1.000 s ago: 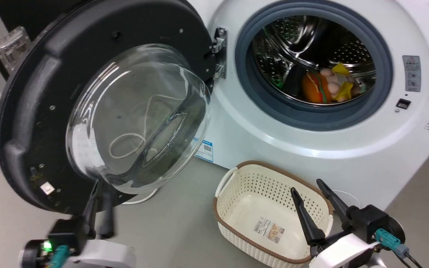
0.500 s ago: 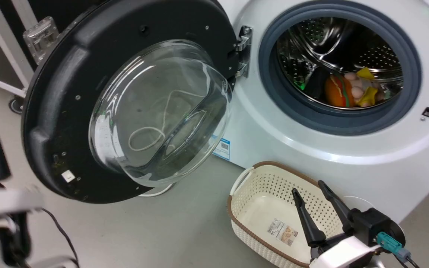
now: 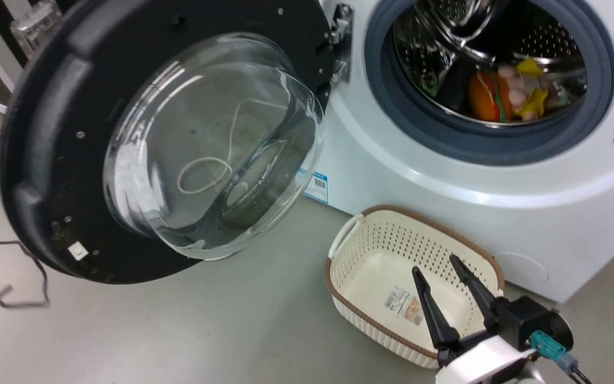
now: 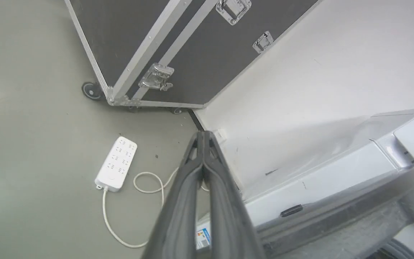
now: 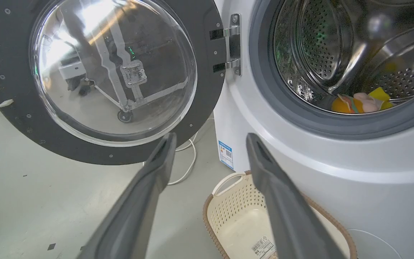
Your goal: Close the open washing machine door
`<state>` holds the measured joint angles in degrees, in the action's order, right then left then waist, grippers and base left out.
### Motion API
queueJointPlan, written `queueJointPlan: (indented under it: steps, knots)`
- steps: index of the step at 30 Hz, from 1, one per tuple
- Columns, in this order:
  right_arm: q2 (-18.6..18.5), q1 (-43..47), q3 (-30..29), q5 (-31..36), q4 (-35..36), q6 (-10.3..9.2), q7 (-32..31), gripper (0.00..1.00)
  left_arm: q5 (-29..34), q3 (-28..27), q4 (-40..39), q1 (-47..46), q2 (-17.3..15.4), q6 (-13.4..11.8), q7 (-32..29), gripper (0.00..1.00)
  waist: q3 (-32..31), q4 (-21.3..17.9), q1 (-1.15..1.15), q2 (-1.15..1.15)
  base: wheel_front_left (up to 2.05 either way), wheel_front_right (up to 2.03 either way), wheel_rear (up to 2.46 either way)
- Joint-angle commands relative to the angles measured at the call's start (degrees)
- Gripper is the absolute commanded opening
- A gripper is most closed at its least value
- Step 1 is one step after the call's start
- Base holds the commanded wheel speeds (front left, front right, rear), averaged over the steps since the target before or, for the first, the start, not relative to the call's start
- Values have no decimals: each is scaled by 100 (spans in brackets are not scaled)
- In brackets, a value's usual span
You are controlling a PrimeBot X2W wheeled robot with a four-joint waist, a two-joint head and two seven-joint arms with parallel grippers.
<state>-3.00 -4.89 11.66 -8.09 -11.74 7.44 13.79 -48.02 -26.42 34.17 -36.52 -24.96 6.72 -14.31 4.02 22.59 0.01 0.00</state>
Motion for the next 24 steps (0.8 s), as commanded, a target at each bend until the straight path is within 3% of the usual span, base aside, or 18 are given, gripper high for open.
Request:
queueJointPlan:
  steps: [1, 4, 10, 22, 24]
  knots:
    - [11, -110, 28, 1, -29, 4, 48, 100, -140, -73, 105, -136, -56, 24, -100, 0, 53, -28, -1, 0, 0, 0, 0]
    - [12, -213, 72, 20, -89, 4, 95, 100, -969, -395, 815, -550, -178, -11, -1060, 0, 167, -54, -1, 0, 0, 0, 0]
    - [13, -285, 100, 33, -113, 5, 121, 100, -1669, -503, 1196, -654, -288, 55, -2102, 0, 241, -78, -1, 0, 0, 0, 0]
    - [13, -309, 42, 8, -183, 5, 121, 100, -2885, -301, 376, 54, 129, 75, -4040, 0, 131, -63, -1, 0, 0, 0, 0]
    - [13, -276, -39, -50, -208, 5, 121, 100, -3104, -232, 88, 425, 346, 76, -4451, 0, -66, -105, -1, 0, 0, 0, 0]
